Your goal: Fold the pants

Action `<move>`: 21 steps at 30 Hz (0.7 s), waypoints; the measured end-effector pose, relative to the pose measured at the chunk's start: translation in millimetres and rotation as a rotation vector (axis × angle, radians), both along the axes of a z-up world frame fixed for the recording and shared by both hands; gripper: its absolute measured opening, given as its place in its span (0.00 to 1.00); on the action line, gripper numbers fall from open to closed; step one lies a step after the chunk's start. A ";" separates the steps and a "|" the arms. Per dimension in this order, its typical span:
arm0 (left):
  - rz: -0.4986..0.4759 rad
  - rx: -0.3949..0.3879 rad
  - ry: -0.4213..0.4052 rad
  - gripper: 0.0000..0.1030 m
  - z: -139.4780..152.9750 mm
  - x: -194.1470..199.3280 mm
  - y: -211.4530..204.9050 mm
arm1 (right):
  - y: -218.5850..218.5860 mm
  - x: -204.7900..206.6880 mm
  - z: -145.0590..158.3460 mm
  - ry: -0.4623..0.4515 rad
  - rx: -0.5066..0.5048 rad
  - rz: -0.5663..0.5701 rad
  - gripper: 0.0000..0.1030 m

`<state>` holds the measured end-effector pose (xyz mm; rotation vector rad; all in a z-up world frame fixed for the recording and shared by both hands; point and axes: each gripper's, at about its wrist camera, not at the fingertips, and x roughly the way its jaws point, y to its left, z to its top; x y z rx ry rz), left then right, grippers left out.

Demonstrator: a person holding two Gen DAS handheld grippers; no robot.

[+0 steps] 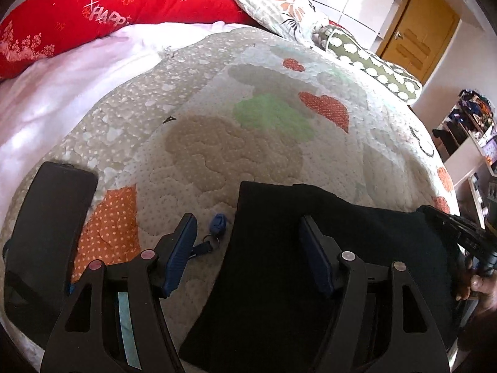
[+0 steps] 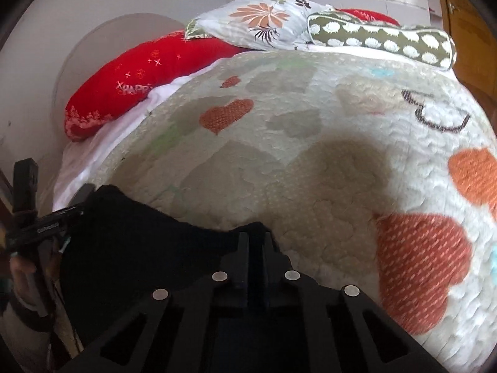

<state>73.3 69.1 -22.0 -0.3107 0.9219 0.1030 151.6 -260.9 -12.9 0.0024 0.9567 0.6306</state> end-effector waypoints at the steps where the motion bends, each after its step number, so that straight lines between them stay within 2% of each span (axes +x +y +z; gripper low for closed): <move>1: 0.009 -0.006 -0.002 0.68 -1.6 -0.6 1.3 | 1.4 2.5 -1.2 -0.016 -0.041 -0.024 0.03; 3: 0.019 -0.021 -0.008 0.68 -2.7 -2.4 3.4 | 1.5 9.4 -7.8 -0.031 -0.118 -0.074 0.01; 6: 0.023 -0.011 -0.009 0.68 -0.8 -5.0 2.0 | -2.1 11.9 -10.7 -0.034 -0.104 -0.105 0.01; 9: 0.022 0.039 -0.018 0.68 7.6 -11.2 -4.4 | -10.2 4.7 0.5 -0.036 -0.077 -0.123 0.01; 16: 0.004 0.105 -0.052 0.68 25.7 -31.9 -24.9 | -24.2 -50.8 38.1 -0.094 -0.046 -0.128 0.04; 18: -0.010 0.112 -0.064 0.68 30.4 -37.5 -32.8 | -25.5 -66.4 40.5 -0.100 -0.055 -0.127 0.07; 21: -0.032 0.124 -0.078 0.68 36.9 -44.9 -44.9 | -27.1 -85.6 37.8 -0.078 -0.059 -0.133 0.25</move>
